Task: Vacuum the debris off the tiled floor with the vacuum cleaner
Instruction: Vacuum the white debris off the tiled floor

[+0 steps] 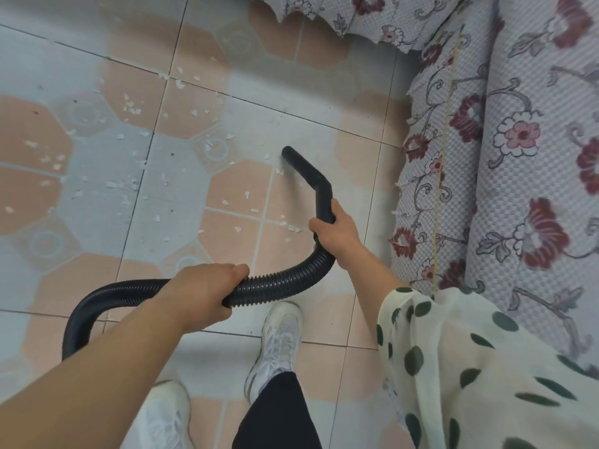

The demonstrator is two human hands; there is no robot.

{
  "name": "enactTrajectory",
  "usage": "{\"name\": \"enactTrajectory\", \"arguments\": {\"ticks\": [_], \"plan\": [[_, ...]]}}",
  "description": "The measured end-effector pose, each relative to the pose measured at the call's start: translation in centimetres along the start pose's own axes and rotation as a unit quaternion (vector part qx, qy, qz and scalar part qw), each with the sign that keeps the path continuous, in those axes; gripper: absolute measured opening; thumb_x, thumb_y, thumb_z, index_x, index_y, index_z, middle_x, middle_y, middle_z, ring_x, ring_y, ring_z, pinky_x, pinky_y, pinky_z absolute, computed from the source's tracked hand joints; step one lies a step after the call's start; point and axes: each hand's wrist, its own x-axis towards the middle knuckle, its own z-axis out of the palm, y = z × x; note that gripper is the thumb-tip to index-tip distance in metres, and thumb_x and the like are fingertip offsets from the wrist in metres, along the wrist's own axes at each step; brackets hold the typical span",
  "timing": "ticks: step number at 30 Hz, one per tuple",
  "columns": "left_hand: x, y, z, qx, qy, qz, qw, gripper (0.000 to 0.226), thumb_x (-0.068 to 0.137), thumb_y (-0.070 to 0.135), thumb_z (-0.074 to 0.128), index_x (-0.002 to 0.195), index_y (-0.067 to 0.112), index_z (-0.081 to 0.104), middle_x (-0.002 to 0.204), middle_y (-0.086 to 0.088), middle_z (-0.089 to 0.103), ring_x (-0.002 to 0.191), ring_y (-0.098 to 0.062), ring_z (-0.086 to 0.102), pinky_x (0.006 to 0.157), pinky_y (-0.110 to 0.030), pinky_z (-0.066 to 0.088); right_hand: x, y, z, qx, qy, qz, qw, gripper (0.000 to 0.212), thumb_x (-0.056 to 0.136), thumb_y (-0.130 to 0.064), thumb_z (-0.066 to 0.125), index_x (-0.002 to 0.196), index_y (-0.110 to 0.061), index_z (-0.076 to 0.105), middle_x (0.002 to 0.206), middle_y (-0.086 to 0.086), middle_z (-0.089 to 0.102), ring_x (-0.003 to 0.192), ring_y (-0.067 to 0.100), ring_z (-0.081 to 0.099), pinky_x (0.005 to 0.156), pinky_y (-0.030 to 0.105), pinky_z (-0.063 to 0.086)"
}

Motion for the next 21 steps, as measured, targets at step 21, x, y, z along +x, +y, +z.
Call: {"name": "enactTrajectory", "arguments": {"ticks": [21], "plan": [[-4.5,-2.4,3.4,0.050,0.008,0.055,0.997,0.021,0.081,0.020,0.054,0.093,0.025,0.037,0.086,0.007,0.049,0.076,-0.017,0.050,0.054,-0.027,0.032,-5.8,4.9,3.7,0.032,0.062,0.027,0.997,0.042,0.085,-0.018,0.060,0.125,-0.019,0.047,0.104,0.008,0.055,0.084,0.025,0.058,0.078,0.041,0.058]]}}
